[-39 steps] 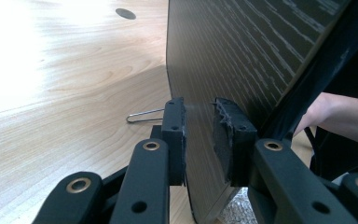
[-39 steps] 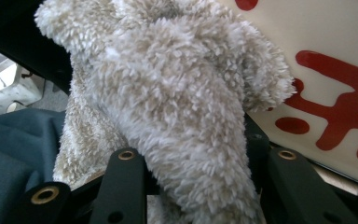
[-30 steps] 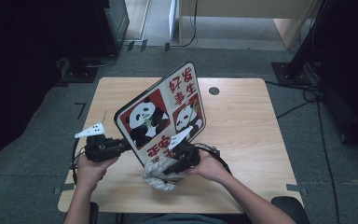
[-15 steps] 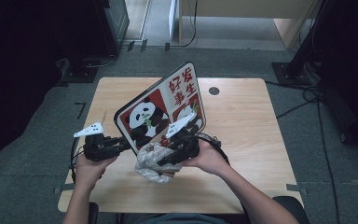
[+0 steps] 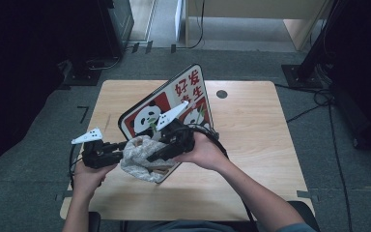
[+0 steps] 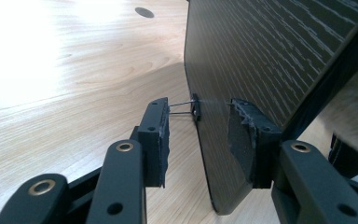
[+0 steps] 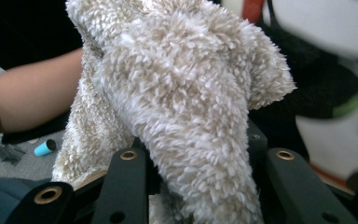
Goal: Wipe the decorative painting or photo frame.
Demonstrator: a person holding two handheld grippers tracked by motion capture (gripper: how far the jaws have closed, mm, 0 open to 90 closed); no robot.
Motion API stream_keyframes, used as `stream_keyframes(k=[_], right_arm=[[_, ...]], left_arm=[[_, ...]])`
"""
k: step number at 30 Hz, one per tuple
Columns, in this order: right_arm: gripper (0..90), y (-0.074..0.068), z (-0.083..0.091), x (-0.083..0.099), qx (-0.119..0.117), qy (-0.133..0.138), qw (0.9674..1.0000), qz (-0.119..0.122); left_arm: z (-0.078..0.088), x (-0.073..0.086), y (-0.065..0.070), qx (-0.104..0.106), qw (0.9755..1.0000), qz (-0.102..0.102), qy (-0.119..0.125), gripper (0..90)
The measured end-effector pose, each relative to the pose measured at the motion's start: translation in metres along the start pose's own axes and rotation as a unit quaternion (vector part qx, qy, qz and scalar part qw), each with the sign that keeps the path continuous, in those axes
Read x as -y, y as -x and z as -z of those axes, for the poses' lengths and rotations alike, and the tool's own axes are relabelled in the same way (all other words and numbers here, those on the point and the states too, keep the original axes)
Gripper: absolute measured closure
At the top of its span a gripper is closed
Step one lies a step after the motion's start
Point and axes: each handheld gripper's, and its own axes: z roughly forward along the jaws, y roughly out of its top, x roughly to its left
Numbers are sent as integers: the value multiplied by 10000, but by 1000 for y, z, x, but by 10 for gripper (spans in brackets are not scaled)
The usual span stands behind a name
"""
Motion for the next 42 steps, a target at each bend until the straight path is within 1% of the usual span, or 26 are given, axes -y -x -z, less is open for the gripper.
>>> stream_keyframes(k=[4,7,10,12,14,16,17,18,22,24,26,29,33,35,40,42], right_arm=[[645,-5,2,-15,-36,47,9999,134],[645,-9,2,-27,-18,60,9997,216],[644,-12,2,-39,-38,116,9996,253],[644,-15,1,-48,-33,99,9996,276],[644,-19,1,-57,-48,94,9994,318],[644,-22,0,-67,-53,147,9990,425],[644,-25,0,-72,-73,143,9989,438],[644,-26,1,-76,-66,140,9986,507],[644,-34,3,-99,-69,262,9978,613],[643,-37,1,-107,-53,298,9973,668],[643,-38,-4,-112,-85,275,9973,678],[642,-36,-16,-115,-90,172,9975,681],[641,-28,-23,-111,-24,44,9983,580],[641,-24,-23,-107,-22,34,9988,491],[641,-19,-19,-101,-45,39,9992,405],[641,-18,-18,-99,-28,25,9991,434]], left_arm=[[5,2,-1,-50,10000,32,34,572],[7,4,-1,-71,10000,38,47,571],[10,6,-1,-129,9999,45,65,565],[12,7,-2,-165,9998,62,90,563],[14,8,-2,-186,9997,91,125,562],[16,9,-1,-209,9996,119,164,562],[17,9,-1,-213,9996,117,164,562],[18,10,-1,-216,9995,117,188,562],[22,12,-1,-236,9994,140,217,561],[23,12,-1,-262,9993,127,214,561],[23,13,-2,-269,9993,134,207,561],[24,14,-2,-290,9994,121,173,561],[23,14,-1,-307,9993,108,170,557],[24,14,-2,-291,9994,97,181,557],[24,14,-2,-288,9993,108,203,556],[24,14,-1,-289,9993,111,219,555]])
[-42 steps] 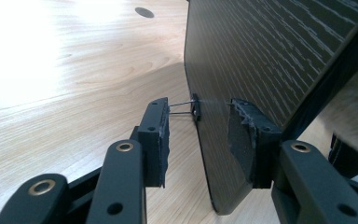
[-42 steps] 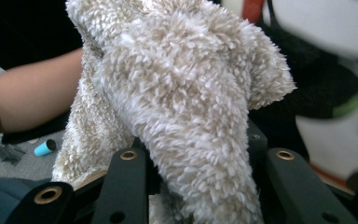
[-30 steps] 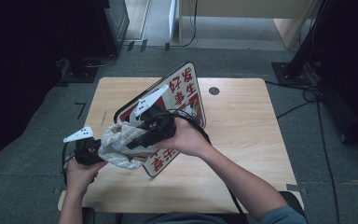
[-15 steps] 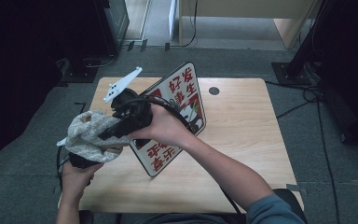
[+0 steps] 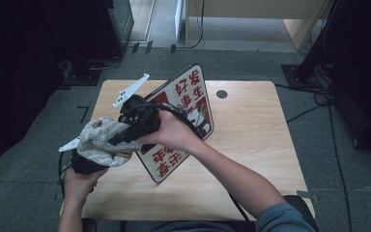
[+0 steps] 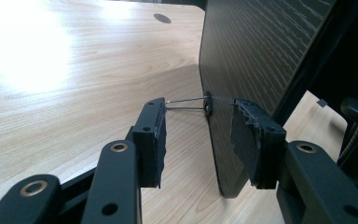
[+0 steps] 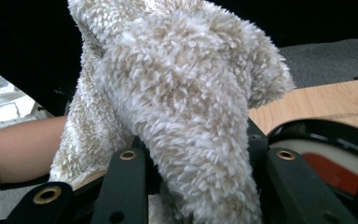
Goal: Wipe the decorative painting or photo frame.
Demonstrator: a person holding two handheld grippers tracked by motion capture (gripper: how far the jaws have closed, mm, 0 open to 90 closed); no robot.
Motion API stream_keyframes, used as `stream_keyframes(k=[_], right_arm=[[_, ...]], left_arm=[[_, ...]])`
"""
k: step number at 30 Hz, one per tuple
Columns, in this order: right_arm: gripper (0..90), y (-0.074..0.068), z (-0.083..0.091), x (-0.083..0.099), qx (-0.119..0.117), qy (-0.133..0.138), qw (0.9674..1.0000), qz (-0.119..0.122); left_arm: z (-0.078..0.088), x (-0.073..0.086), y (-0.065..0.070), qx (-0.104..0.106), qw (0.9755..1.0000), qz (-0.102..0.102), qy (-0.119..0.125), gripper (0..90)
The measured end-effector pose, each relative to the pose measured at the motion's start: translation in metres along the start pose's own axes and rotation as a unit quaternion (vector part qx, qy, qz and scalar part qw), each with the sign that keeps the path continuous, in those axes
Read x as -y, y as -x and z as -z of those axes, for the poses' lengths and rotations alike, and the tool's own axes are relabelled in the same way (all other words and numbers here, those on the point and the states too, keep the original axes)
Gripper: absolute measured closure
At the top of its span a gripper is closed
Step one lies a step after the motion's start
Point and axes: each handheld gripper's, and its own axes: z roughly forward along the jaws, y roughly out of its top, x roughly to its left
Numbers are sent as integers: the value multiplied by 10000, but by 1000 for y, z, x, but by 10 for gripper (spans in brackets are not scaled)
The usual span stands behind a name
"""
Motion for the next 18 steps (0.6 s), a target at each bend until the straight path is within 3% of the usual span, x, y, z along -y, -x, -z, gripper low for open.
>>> stream_keyframes(k=[18], right_arm=[[641,-1,10,17,133,-41,9998,-124]], left_arm=[[0,0,0,2,10000,-34,12,551]])
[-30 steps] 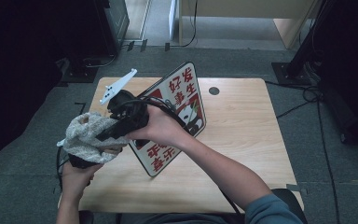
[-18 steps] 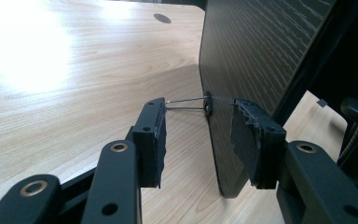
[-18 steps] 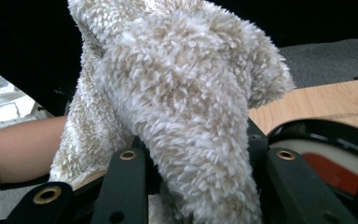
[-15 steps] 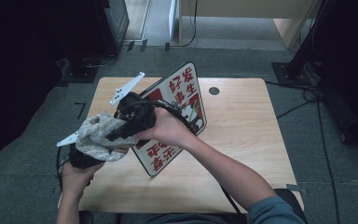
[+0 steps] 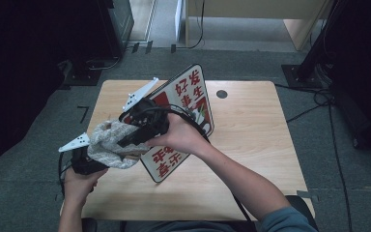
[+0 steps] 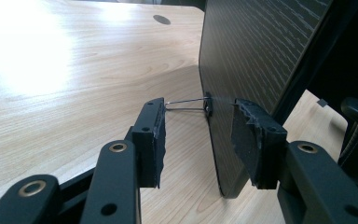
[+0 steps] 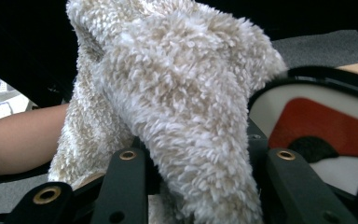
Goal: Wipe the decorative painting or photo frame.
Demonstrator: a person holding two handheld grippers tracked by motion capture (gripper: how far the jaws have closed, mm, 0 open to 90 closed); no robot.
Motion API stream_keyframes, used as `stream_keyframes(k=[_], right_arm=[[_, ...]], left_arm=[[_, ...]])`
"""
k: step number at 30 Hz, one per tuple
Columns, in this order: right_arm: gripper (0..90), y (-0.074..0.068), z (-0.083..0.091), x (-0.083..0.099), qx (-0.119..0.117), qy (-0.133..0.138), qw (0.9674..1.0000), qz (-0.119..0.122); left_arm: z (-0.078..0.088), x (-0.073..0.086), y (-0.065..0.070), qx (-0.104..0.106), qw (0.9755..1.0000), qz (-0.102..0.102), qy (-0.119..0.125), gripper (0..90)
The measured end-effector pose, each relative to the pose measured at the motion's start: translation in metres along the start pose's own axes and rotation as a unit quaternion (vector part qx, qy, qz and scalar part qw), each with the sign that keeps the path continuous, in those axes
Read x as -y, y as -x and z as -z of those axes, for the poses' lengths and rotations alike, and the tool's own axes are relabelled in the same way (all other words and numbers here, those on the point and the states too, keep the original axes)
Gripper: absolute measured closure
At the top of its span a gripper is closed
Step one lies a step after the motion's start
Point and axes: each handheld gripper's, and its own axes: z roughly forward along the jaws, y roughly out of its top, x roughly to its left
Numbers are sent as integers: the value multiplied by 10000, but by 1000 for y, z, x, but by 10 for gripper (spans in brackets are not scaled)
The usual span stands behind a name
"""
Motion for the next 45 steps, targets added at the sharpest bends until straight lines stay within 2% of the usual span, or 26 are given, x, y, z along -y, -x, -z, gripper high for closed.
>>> stream_keyframes(k=[9,45], right_arm=[[639,4,1,7,-28,16,9999,-128],[639,9,-20,46,-50,-200,9996,-192]], left_arm=[[0,0,-1,18,10000,-6,12,546],[0,0,-2,27,10000,-73,-1,537]])
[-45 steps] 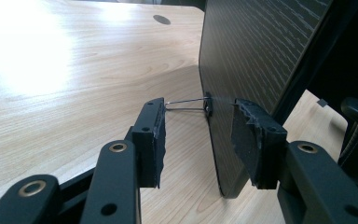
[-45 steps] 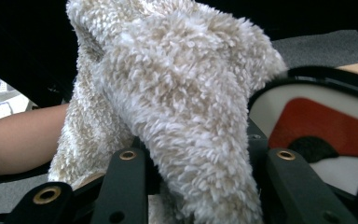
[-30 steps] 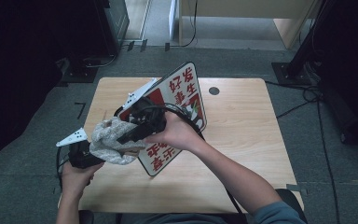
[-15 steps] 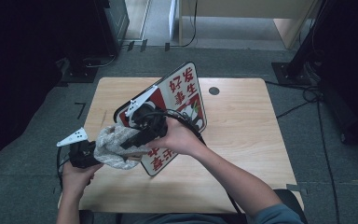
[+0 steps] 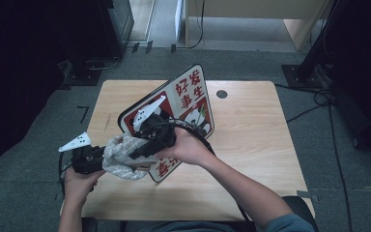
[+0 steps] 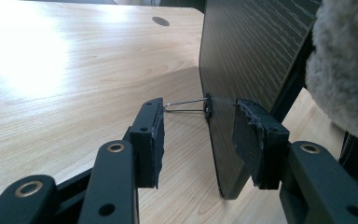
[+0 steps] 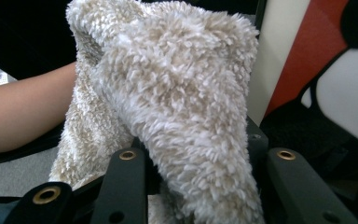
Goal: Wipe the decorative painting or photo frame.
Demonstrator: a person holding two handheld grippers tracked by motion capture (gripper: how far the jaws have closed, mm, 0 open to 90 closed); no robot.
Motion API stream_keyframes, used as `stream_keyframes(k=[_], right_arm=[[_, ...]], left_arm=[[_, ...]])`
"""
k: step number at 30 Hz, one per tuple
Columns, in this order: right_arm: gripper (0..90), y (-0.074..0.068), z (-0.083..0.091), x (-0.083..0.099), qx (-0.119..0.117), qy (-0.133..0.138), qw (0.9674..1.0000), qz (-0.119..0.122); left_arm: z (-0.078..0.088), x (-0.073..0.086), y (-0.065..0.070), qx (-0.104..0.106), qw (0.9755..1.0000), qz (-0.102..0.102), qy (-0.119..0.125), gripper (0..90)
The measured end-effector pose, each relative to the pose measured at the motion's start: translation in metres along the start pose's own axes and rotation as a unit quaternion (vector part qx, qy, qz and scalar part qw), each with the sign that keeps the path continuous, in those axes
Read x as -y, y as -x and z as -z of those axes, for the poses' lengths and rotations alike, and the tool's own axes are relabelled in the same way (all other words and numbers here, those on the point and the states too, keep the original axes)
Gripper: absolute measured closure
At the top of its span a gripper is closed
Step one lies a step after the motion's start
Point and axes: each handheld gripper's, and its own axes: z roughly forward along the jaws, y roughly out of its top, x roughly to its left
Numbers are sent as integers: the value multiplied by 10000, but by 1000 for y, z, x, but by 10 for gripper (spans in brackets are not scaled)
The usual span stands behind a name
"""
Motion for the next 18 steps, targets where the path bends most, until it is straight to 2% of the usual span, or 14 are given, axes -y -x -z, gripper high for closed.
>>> stream_keyframes(k=[12,18], right_arm=[[639,1,-6,15,-19,27,9999,-97],[639,1,-9,22,25,62,10000,-70]], left_arm=[[0,0,0,-8,10000,-6,8,537],[0,0,0,2,10000,-9,14,534]])
